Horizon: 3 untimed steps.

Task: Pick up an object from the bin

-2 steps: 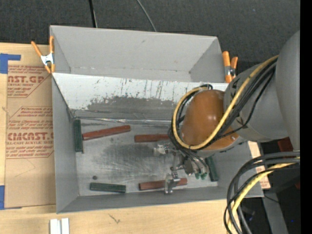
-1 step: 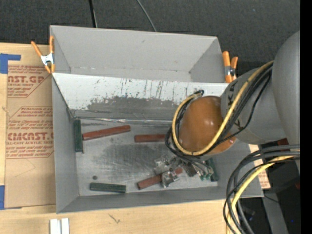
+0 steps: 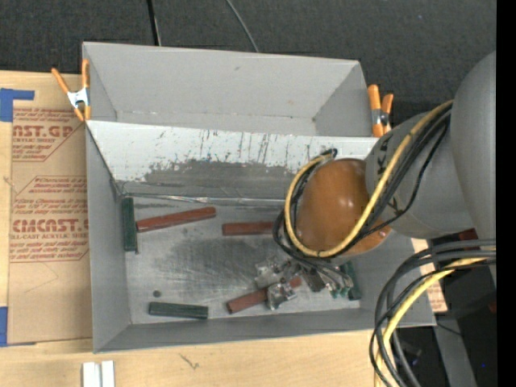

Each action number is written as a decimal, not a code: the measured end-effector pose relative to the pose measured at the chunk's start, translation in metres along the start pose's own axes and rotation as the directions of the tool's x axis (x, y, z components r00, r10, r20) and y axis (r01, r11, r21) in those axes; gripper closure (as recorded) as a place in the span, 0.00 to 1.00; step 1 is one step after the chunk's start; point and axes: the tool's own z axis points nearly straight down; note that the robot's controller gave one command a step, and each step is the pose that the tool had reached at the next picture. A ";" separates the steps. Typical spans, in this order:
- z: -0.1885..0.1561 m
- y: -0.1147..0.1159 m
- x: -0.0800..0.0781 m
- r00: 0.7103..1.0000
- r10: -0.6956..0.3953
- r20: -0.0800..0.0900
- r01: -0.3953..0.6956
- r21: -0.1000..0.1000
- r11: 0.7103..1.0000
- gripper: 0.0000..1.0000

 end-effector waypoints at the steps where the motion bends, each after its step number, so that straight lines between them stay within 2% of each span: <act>1: -0.121 0.009 -0.006 0.999 -0.053 0.009 0.053 0.001 0.999 1.00; 2: -0.121 0.009 -0.006 0.999 -0.053 0.009 0.053 0.001 0.999 1.00; 3: -0.159 -0.004 -0.014 0.996 -0.089 0.009 0.089 0.001 0.996 1.00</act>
Offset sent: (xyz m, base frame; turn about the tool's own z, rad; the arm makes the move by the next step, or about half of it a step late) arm 0.0000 0.0000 0.0000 0.0000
